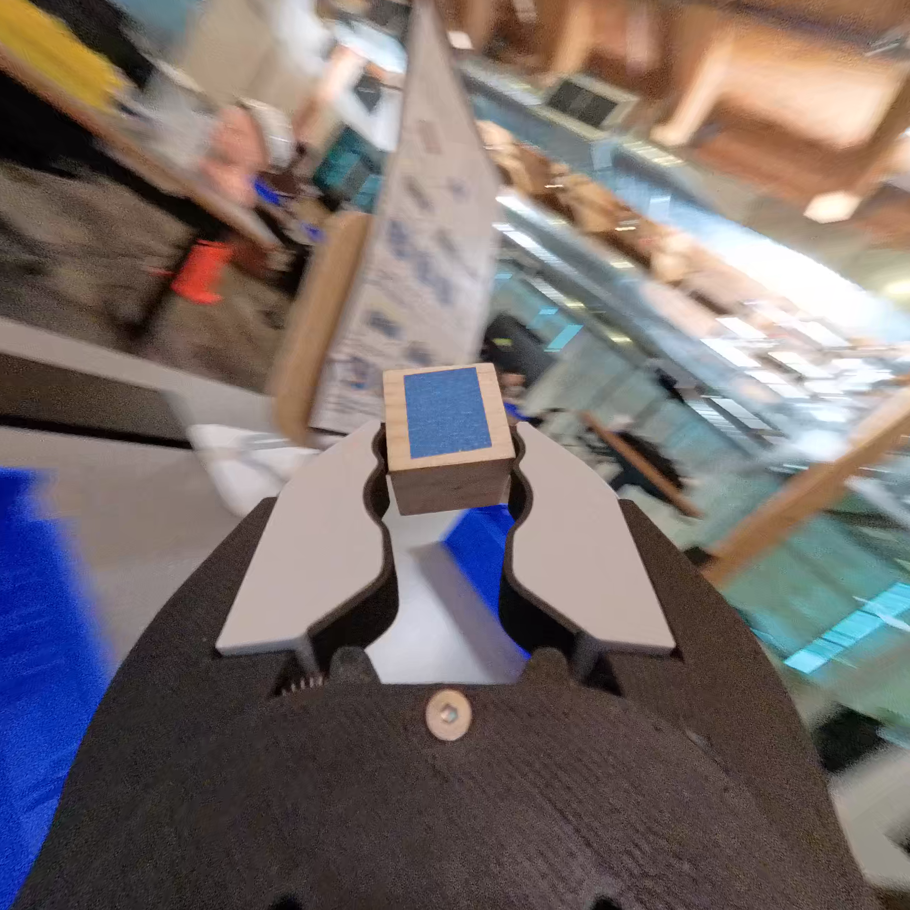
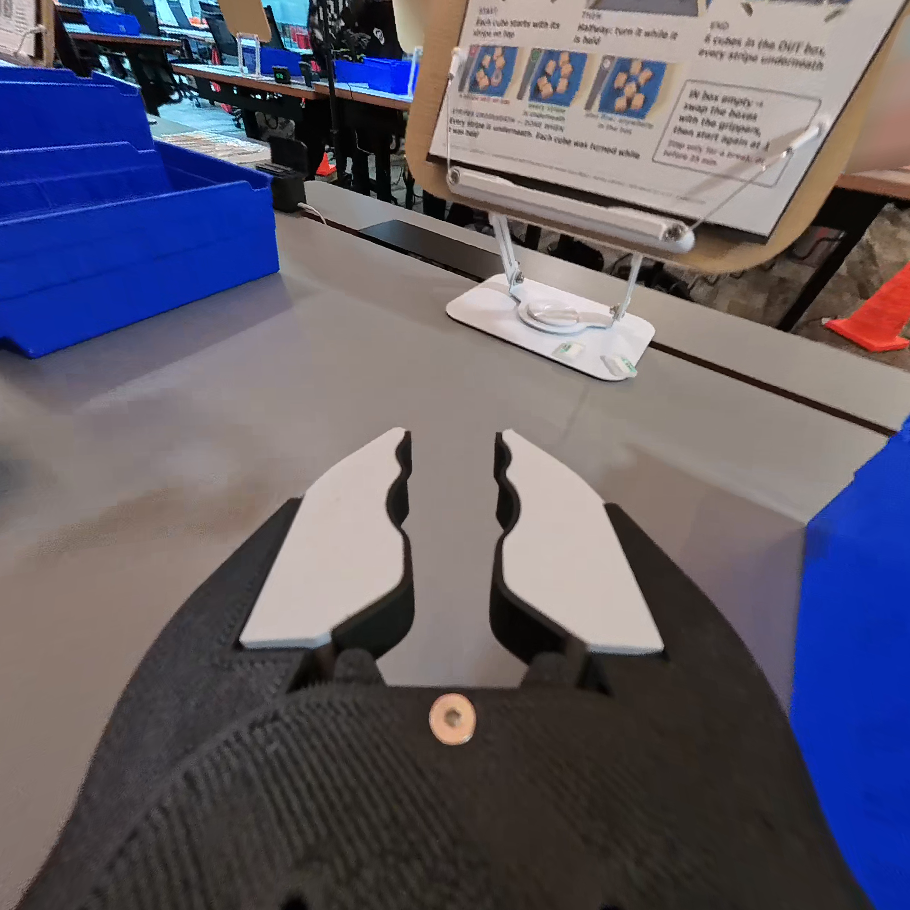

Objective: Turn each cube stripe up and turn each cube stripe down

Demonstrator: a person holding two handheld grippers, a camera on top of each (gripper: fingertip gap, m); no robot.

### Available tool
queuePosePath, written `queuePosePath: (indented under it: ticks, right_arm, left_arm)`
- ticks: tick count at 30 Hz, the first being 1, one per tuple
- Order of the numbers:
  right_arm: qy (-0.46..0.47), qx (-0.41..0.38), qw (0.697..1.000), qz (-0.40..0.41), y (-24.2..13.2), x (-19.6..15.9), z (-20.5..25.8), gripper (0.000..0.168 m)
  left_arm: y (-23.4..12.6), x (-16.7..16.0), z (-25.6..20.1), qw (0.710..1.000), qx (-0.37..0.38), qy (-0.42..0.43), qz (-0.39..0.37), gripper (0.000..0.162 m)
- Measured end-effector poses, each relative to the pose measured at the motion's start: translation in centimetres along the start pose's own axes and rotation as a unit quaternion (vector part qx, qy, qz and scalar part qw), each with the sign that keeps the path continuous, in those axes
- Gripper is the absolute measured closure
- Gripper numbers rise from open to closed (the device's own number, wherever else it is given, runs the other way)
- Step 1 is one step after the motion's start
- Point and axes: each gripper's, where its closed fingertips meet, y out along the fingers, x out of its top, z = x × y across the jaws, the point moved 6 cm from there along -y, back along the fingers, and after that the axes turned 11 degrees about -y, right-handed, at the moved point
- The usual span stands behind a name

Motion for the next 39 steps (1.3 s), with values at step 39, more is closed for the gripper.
queuePosePath:
  ticks: [39]
  right_arm:
    - [-0.209,-0.014,0.953,-0.217,-0.9,4.4,5.2,0.123]
  left_arm:
    - [12.3,-29.3,-3.3,0.815,-0.286,-0.406,0.297,0.114]
